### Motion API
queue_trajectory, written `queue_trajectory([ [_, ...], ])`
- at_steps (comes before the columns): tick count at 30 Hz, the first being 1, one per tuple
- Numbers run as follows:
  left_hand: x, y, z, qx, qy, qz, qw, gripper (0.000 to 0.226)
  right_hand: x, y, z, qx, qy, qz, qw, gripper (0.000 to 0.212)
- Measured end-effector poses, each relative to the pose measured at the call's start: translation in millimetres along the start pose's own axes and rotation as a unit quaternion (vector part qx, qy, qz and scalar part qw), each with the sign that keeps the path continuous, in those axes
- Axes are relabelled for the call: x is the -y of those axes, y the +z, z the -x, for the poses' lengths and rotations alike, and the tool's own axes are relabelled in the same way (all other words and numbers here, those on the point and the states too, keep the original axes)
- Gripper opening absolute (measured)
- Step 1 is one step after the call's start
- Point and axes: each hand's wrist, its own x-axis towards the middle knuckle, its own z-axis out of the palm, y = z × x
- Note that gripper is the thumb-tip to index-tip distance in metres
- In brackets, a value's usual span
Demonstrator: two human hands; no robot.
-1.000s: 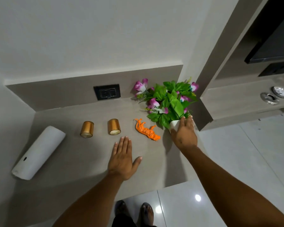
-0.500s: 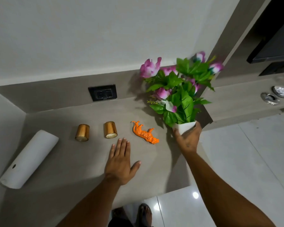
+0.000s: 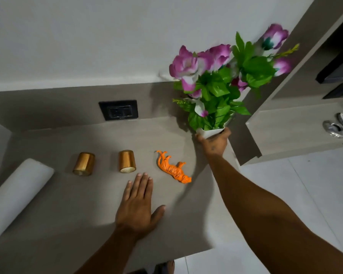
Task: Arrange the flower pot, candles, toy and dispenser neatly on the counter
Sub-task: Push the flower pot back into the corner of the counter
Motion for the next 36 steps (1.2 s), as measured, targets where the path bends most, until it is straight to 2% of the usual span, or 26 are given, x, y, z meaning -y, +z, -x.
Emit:
queue_trajectory([
  [4,-1.2,-3.2,-0.2,0.01,0.0,-0.007,1.0,0.093,5.2,15.6,-12.5,-0.028,0.001,-0.021,0.999,0.076],
  [19,-2.9,-7.2,0.8,0.018,-0.002,-0.006,1.0,0.094,-5.4,29.4,-32.1,-0.02,0.021,-0.014,0.999,0.084],
  [24,-1.6,-5.6,0.7,0.021,-0.008,-0.009,1.0,0.094,-12.9,24.6,-28.4,-0.016,0.009,-0.013,1.0,0.098],
  [27,-2.2,-6.6,0.2,0.017,-0.01,-0.002,1.0,0.093,-7.8,20.7,-27.8,0.02,0.026,-0.005,0.999,0.118],
  [29,-2.9,-7.2,0.9,0.019,-0.01,0.0,1.0,0.092,-7.9,12.9,-18.5,0.05,0.051,-0.005,0.997,0.117],
  [32,-3.8,-8.1,0.9,0.03,-0.014,-0.008,0.999,0.092,-22.3,-9.6,19.5,0.076,-0.028,0.142,0.987,0.086],
  [34,-4.7,-9.0,0.7,0.044,-0.018,-0.02,0.999,0.093,-37.1,-23.8,53.1,0.112,-0.12,0.279,0.946,0.066],
  [36,-5.4,-10.2,1.1,0.053,-0.021,-0.029,0.998,0.094,-51.0,-33.9,81.0,0.147,-0.158,0.376,0.901,0.063],
])
